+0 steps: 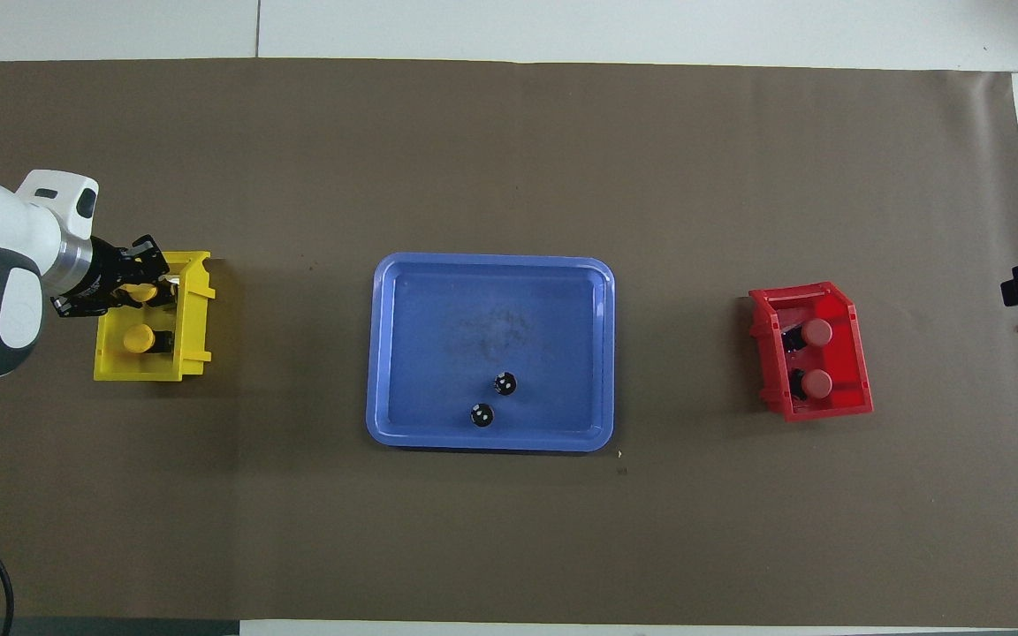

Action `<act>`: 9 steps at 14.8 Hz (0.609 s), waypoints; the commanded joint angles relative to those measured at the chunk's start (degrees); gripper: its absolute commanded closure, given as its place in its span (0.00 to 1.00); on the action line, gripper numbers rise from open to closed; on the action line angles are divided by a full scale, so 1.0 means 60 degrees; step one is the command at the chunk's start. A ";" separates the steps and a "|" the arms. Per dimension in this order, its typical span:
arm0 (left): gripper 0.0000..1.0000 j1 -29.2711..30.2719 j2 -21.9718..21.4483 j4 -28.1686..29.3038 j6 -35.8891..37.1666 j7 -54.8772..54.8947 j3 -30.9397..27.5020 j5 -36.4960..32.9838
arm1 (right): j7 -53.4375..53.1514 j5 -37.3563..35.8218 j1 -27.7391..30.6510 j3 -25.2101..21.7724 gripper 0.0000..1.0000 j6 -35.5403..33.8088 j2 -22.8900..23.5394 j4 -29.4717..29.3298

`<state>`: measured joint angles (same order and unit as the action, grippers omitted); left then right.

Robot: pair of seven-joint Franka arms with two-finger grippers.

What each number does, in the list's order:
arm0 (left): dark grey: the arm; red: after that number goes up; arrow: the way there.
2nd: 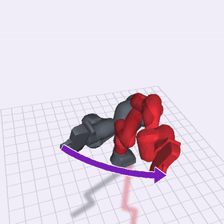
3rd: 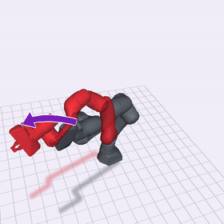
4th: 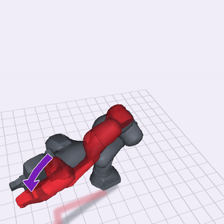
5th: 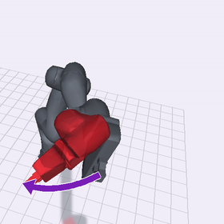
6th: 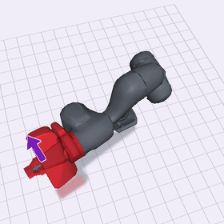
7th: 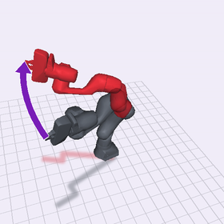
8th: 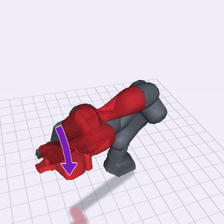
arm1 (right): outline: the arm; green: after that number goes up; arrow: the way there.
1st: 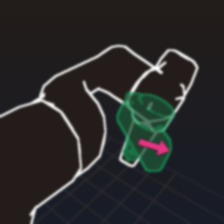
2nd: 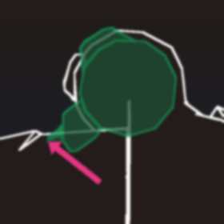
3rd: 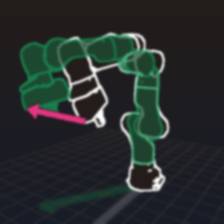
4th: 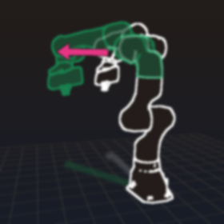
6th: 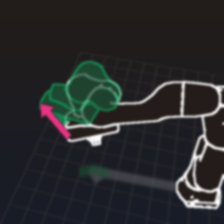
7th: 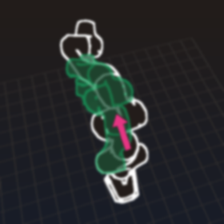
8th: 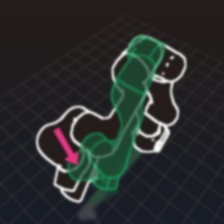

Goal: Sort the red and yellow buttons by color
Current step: 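Lower the yellow button into the yellow bin and open the left gripper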

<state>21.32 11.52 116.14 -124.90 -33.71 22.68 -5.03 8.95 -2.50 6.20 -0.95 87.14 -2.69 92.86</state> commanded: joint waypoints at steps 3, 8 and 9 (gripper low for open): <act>0.48 0.0079 -0.0338 0.0286 -0.0203 0.0183 0.0058 0.0193 | -0.0145 0.0050 -0.0022 -0.0003 0.00 -0.0095 -0.0021 -0.0066; 0.39 -0.0009 -0.0338 0.0097 0.0044 0.0081 0.0058 0.0193 | -0.0130 0.0035 -0.0008 -0.0003 0.00 -0.0110 -0.0021 -0.0066; 0.36 -0.0009 -0.0352 -0.0165 0.0452 0.0095 0.0058 0.0193 | -0.0130 0.0035 -0.0022 -0.0003 0.00 -0.0110 -0.0021 -0.0081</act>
<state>21.30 11.00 115.99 -124.81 -33.70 23.06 -5.01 8.95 -2.50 6.18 -0.95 87.14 -2.68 92.86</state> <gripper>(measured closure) 0.392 0.000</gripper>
